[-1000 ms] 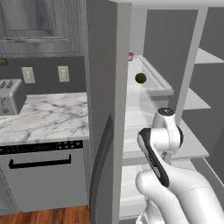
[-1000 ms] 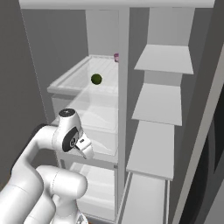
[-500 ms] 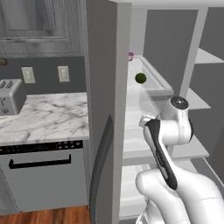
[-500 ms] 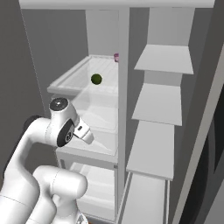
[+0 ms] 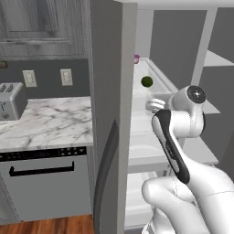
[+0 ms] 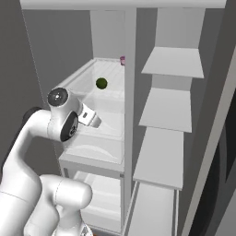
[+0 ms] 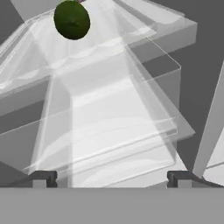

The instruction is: Take the lime and pear from the fridge shelf and place them in the freezer drawer to begin freezing them.

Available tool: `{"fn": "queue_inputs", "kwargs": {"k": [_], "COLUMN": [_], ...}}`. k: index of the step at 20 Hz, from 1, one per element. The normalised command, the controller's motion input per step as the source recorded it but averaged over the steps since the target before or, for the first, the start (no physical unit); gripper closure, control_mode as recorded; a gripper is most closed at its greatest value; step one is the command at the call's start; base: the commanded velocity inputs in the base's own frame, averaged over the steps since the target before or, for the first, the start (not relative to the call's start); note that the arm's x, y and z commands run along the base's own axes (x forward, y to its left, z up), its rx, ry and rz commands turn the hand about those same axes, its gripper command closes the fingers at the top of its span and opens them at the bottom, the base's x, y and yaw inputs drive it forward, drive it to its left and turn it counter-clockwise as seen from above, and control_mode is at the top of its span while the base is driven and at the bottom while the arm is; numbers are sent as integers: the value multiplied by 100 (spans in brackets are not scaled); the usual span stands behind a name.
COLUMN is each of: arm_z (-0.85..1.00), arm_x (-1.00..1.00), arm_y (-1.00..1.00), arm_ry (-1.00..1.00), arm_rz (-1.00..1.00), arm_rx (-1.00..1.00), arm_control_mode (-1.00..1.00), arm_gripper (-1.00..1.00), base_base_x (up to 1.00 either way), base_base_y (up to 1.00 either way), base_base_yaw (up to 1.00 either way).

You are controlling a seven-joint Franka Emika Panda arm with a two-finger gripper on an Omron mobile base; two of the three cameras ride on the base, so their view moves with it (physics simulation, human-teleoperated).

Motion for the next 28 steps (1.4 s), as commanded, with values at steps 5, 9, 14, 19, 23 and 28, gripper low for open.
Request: {"fn": "queue_inputs", "kwargs": {"k": [5, 9, 14, 19, 23, 28], "arm_z": [97, 74, 20, -14, -39, -33], "arm_x": [49, 45, 62, 70, 66, 64], "arm_y": [1, 0, 0, 0, 0, 0], "arm_ry": [-2, 0, 3, 12, 16, 15], "arm_rz": [0, 0, 0, 0, 1, 0], "arm_rx": [-7, -4, -1, 0, 0, 0], "arm_control_mode": [-100, -100, -100, -100, -100, -100], "arm_gripper": [-100, -100, -100, -100, -100, -100], "base_base_x": [0, 0, 0, 0, 0, 0], "base_base_y": [0, 0, 0, 0, 0, 0], "base_base_yaw": [0, 0, 0, 0, 0, 0]}}
